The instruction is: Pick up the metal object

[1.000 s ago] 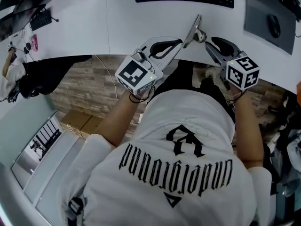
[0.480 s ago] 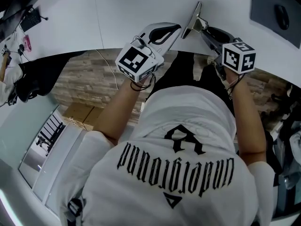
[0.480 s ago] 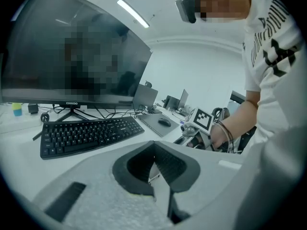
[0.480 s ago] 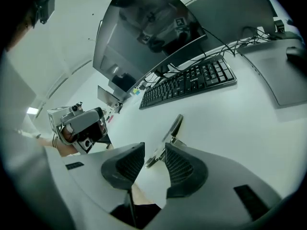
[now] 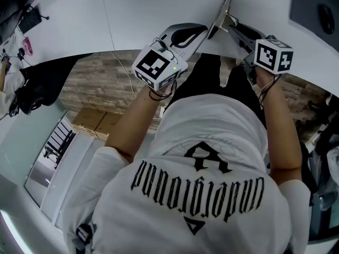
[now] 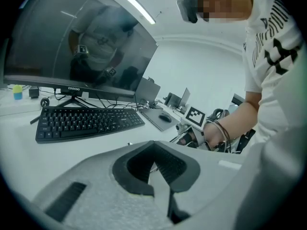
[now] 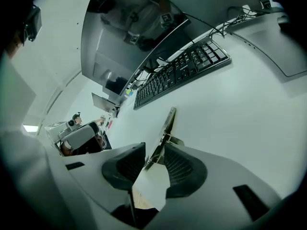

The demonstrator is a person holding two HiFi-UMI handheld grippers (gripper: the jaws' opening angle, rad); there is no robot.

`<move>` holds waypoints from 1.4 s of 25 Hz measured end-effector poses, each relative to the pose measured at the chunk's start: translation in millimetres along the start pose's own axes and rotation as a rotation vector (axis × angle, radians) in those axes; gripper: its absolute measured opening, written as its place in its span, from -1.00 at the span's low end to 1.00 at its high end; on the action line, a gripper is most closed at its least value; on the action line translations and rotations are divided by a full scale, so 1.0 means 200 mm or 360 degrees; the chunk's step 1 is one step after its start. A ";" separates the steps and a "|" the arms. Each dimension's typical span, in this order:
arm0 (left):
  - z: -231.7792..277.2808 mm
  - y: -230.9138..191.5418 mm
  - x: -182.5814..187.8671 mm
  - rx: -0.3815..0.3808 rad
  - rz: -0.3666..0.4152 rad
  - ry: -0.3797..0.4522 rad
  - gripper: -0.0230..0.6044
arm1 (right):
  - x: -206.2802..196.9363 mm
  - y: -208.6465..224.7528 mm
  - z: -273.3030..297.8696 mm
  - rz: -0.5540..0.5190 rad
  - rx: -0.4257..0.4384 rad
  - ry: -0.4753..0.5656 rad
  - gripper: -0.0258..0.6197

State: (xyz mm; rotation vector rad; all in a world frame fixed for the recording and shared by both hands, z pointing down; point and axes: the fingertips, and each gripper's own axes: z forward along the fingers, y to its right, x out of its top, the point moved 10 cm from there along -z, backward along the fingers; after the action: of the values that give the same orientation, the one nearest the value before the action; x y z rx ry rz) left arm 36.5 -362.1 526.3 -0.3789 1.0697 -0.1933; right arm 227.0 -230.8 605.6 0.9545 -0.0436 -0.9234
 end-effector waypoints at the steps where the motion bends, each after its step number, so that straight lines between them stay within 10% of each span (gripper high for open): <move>1: 0.00 -0.01 -0.01 0.0002 -0.0008 -0.0004 -0.88 | 0.00 0.00 0.01 0.0013 0.0007 -0.0012 -0.55; 18: 0.00 0.02 -0.08 0.0057 -0.0106 0.0008 -0.88 | -0.03 0.04 0.02 0.0301 0.0151 0.0014 -0.84; 35: -0.10 0.15 -0.06 0.0166 -0.0083 0.0094 -0.88 | 0.03 -0.15 -0.09 0.0074 0.0348 0.0052 -0.87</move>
State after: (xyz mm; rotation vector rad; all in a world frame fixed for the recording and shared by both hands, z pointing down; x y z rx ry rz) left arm 12.2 -335.8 515.1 -0.3088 1.1041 -0.3069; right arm 219.1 -229.4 571.6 1.1663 -0.1406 -0.8717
